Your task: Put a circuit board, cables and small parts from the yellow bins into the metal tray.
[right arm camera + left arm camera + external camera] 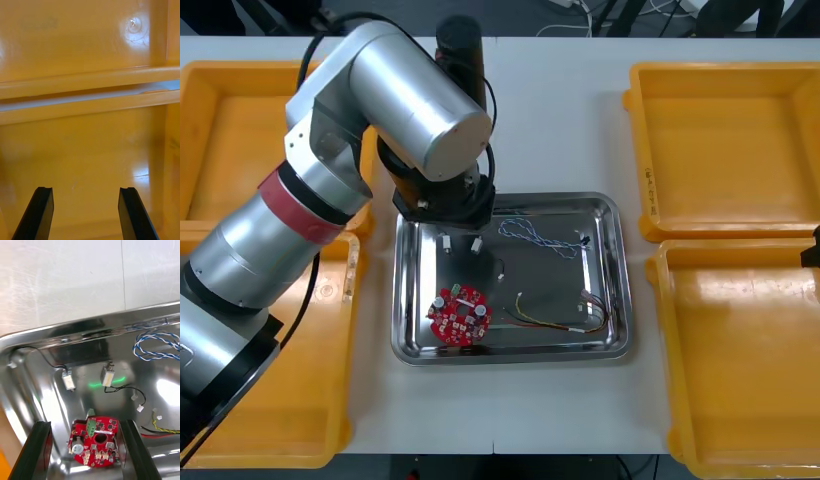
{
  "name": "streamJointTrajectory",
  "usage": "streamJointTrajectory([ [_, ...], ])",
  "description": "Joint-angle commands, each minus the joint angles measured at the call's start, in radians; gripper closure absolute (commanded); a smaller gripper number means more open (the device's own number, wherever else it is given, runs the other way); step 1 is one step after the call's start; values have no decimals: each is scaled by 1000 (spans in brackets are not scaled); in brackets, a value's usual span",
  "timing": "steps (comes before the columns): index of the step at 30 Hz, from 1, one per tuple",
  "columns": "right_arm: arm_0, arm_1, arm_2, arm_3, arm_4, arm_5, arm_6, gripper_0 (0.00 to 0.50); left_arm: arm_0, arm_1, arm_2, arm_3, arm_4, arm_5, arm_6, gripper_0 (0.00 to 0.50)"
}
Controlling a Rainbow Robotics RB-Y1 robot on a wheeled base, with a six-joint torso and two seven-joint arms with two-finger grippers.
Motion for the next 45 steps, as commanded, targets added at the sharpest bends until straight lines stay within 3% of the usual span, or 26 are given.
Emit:
streamJointTrajectory([
  [1,0,-6,-42,11,9,-11,57,0,-22,42,92,-81,13,60,-149,0],
  [11,-11,-24,-45,35,-7,-20,76,0,92,147,204,-222,29,60,-229,0],
  [25,-9,-24,-45,35,-33,-5,68,0,281,339,408,-337,155,60,-255,0],
  [45,-9,-18,-47,35,-79,49,62,0,460,448,641,-337,216,60,-330,0],
])
